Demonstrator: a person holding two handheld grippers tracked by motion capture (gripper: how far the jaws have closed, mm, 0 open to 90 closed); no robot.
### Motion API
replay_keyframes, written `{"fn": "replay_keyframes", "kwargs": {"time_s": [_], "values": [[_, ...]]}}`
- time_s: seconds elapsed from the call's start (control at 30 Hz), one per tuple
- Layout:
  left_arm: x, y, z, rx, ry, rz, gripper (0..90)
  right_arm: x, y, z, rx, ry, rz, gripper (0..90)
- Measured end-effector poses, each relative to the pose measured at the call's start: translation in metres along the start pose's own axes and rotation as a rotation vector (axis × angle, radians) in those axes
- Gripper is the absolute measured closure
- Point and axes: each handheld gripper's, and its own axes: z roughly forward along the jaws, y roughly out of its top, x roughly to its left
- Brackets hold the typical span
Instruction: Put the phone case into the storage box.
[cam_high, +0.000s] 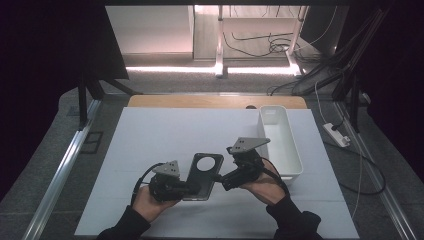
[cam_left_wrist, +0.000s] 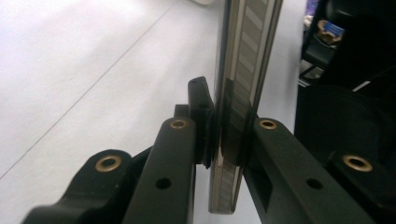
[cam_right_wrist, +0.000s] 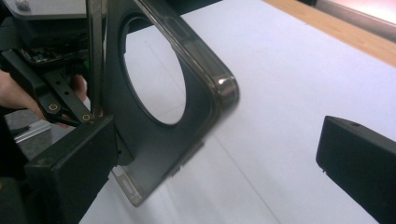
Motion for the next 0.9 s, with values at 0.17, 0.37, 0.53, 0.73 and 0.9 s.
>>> {"fn": "replay_keyframes", "kwargs": {"time_s": [0.17, 0.37, 0.53, 0.73, 0.9], "values": [[0.001, -0.0004, -0.0005, 0.004, 0.037, -0.023, 84.3, -0.0037, -0.0003, -0.0032, 0.002, -0.044, -0.01, 0.0], [0.0028, -0.0016, -0.0004, 0.008, 0.083, -0.059, 84.3, -0.0071, -0.0016, -0.0043, 0.015, -0.082, -0.019, 0.0], [0.0031, -0.0017, 0.0004, 0.024, 0.114, -0.072, 84.3, -0.0089, -0.0029, -0.0035, 0.019, -0.084, -0.014, 0.0], [0.0028, -0.0015, 0.0016, 0.035, 0.116, -0.071, 84.3, -0.0077, -0.0018, -0.0031, 0.023, -0.075, 0.005, 0.0], [0.0019, -0.0011, 0.0025, 0.038, 0.106, -0.063, 84.4, -0.0039, 0.0, -0.0026, 0.019, -0.117, -0.01, 0.0]]}}
